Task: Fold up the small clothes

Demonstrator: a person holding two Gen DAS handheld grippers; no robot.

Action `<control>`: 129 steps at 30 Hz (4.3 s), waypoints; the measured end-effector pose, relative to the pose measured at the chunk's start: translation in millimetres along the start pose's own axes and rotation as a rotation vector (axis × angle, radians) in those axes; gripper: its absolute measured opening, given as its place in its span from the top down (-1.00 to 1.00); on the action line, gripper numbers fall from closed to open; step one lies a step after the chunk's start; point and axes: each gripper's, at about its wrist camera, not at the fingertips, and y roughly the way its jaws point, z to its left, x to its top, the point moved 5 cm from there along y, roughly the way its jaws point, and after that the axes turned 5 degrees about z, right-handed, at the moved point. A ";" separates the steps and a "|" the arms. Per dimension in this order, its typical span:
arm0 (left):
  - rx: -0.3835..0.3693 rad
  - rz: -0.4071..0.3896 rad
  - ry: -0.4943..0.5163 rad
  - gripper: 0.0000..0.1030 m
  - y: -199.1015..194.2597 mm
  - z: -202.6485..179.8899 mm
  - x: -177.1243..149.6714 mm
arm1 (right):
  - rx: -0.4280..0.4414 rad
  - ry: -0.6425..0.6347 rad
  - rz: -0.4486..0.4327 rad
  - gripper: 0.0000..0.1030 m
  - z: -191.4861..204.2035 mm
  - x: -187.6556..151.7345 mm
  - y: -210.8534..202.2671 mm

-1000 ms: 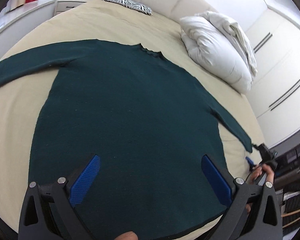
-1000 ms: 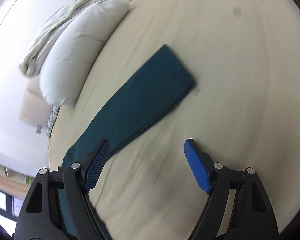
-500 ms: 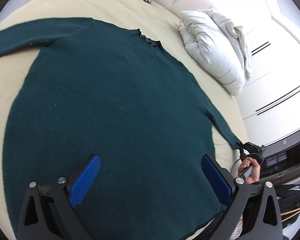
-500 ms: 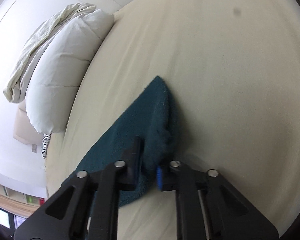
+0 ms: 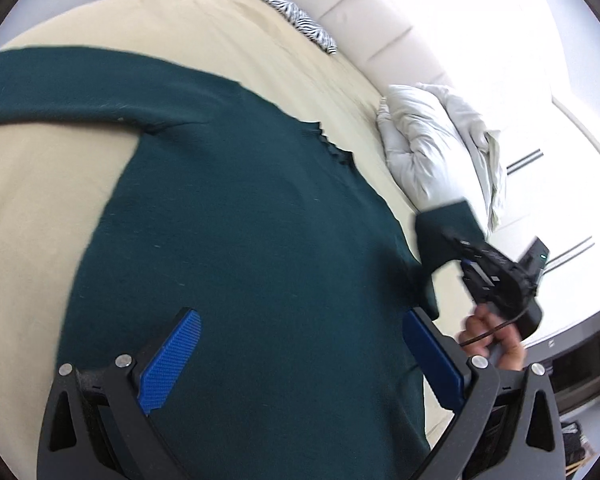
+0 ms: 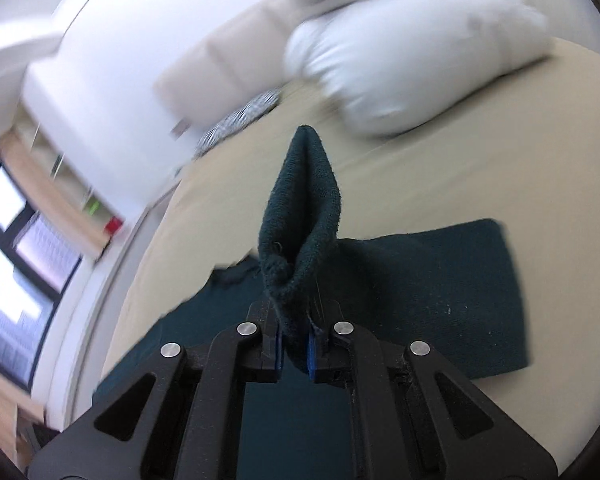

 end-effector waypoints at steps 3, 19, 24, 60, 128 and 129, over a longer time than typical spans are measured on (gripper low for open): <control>0.027 -0.019 -0.008 -1.00 -3.0 12.7 8.0 | 0.021 -0.044 0.109 0.80 41.2 -30.1 54.7; 0.047 0.098 0.083 -0.83 109.9 -47.6 48.1 | 0.113 0.167 0.073 0.00 -40.1 -85.5 -0.4; 0.121 0.178 0.130 -0.33 164.1 -67.6 57.3 | 0.137 0.272 0.054 -0.03 -84.5 -96.4 -22.1; 0.054 -0.053 0.060 0.84 124.1 -37.5 118.8 | 0.213 0.685 0.113 -0.01 -144.4 -74.3 20.3; 0.321 -0.107 0.272 0.65 150.9 -17.1 110.2 | -0.292 -0.063 0.128 0.83 -111.1 -9.7 52.3; 0.314 -0.101 0.266 0.65 150.6 -16.5 110.7 | -0.305 -0.063 0.168 0.84 -115.8 -19.3 61.5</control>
